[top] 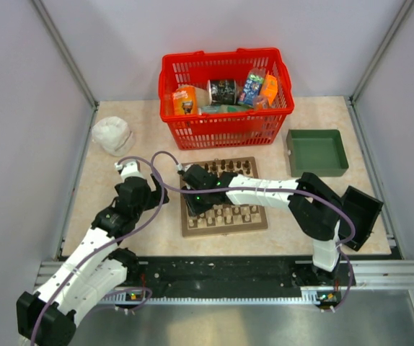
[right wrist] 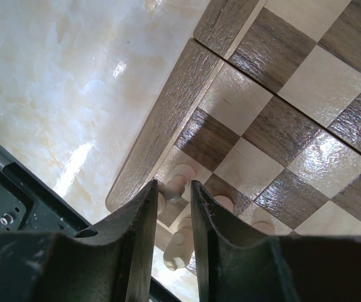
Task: Set up the chess pieces on the board
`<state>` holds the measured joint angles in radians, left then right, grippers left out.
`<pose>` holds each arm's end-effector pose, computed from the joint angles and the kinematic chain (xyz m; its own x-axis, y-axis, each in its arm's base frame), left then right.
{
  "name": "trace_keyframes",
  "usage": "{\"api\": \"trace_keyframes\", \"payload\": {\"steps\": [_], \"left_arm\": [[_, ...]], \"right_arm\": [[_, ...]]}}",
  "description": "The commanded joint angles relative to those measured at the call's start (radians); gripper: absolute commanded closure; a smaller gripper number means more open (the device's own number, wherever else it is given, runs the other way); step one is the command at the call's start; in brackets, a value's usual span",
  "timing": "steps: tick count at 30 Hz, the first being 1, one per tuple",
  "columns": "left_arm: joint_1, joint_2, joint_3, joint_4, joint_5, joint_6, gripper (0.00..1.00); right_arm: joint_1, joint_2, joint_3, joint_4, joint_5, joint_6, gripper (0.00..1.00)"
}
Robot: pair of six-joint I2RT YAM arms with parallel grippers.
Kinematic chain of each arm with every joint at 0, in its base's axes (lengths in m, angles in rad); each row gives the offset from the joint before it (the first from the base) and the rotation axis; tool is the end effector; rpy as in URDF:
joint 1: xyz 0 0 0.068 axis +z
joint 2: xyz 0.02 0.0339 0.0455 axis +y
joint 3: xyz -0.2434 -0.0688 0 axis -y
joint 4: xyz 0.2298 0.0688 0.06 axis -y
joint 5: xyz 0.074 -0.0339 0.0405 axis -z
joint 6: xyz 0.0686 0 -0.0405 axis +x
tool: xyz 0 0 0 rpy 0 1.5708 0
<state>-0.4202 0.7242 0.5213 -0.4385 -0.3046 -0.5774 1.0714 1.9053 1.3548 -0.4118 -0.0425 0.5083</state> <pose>0.1788 -0.0573 0.2038 -0.5504 -0.3244 -0.7693 -0.1559 0.9451 -0.2870 0.1931 0.3601 0.1574 -0.7758 -0.4067 -0.4824 -0.5851 0.7499 0.3087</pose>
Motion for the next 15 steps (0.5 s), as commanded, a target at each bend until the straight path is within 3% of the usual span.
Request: {"api": "trace_keyframes", "payload": {"steps": [1, 15], "left_arm": [[0.006, -0.009, -0.001, 0.023, -0.005, -0.002, 0.01], [0.004, 0.004, 0.042, 0.011, 0.001, -0.006, 0.01]], "right_arm": [[0.016, -0.051, 0.015, 0.016, 0.010, 0.001, 0.71], [-0.025, -0.210, -0.009, 0.007, 0.110, -0.016, 0.65]]}}
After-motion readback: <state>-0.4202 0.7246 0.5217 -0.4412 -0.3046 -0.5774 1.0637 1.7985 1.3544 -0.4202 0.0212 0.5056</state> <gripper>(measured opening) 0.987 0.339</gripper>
